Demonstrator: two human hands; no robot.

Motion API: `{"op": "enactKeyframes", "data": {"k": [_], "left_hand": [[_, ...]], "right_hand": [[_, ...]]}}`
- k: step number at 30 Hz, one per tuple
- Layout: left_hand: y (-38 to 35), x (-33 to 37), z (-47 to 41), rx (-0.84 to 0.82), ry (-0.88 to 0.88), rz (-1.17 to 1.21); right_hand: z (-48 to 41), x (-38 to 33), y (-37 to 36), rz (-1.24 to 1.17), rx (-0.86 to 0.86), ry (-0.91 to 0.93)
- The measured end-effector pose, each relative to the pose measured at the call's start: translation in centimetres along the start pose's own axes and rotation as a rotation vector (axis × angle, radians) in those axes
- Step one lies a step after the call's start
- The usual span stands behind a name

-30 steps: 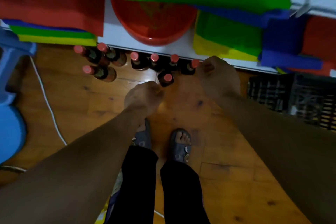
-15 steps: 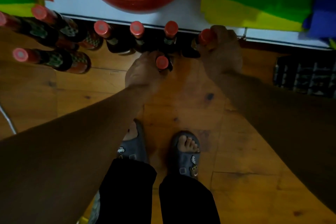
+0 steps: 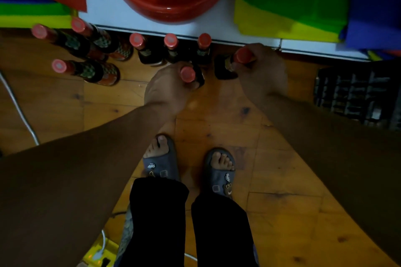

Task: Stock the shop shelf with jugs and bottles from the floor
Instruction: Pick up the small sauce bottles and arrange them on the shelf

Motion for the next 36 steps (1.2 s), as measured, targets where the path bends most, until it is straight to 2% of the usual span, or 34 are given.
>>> {"op": "enactKeyframes", "data": {"k": [7,13,18,27,32,36], "left_hand": [[6.1,5.9,7.5,-0.050,-0.056,0.040],[12.9,13.5,14.9,-0.027,-0.155,0.020],[19.2,19.9,21.5,-0.010,-0.211,-0.031],[31.8,32.4,33.1,-0.012,-0.351,-0.109],[38.4,40.0,39.1,-0.061,-0.470,-0.193],[43.6,45.6,43.6,-0.034,-0.551,-0.226]], "right_hand": [[6.6,-5.9,7.4,-0.026,-0.044,0.037],[12.4,-12.1,15.4,-0.094,0.011,0.104],[18.6,-18.6,23.2,-0.038,0.062,0.186],[28.6,-30.4,38.5,-0.025,0.191,0.313],[32.7,-36.1,46.7,-0.024,0.299,0.336],[35.3,-40.2,53.0,-0.070,0.407,0.355]]}}
Point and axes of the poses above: each hand's wrist, its own z-axis away from the middle knuckle, its own y-axis out of the back of the hand, x = y × z, the point moved 10 cm from there along -z, towards the middle knuckle, and after that the axes turned 9 degrees about -x, right-handed, at the moved point
